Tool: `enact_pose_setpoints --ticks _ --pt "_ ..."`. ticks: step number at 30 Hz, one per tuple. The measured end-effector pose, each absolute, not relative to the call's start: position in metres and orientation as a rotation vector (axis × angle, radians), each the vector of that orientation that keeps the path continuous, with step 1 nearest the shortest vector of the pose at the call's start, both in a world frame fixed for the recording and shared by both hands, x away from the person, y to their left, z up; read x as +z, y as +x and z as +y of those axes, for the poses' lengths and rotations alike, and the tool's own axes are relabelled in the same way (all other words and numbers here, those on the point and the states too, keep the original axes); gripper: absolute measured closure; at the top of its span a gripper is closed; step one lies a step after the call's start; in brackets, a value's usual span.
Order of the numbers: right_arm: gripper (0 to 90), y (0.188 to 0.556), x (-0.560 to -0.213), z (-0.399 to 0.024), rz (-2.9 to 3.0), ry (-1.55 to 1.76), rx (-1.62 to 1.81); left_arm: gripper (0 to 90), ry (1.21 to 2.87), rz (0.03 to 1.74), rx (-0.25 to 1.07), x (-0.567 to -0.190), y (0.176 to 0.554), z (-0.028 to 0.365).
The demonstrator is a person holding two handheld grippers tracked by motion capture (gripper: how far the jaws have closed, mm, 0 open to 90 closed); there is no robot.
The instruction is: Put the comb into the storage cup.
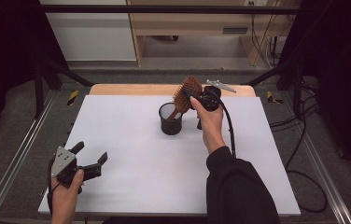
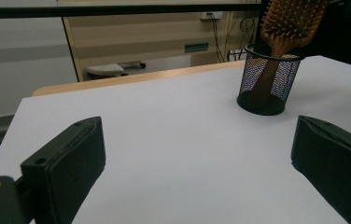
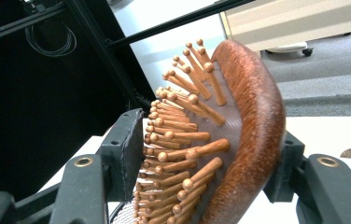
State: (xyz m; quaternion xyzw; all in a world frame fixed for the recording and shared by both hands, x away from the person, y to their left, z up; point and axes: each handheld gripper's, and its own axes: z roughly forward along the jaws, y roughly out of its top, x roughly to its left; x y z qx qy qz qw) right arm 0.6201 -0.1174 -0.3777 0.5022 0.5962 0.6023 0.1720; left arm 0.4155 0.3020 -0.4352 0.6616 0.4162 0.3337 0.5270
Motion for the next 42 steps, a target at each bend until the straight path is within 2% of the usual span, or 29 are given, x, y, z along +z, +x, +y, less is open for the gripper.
enact_pose_setpoints --ticks 11,21,42 --pt "32.9 0.6208 -0.3787 -0.1159 1.702 1.436 1.698 3.3 1.586 0.988 0.789 -0.4352 0.4155 0.3012" --pt "16.7 0.6222 -0.3791 -0.116 1.711 1.498 1.665 3.3 1.584 0.989 0.794 -0.4349 0.4154 0.3016" --pt "12.3 0.6167 -0.3752 -0.1122 1.731 1.464 1.633 3.2 1.577 0.99 0.795 -0.4348 0.4152 0.3014"
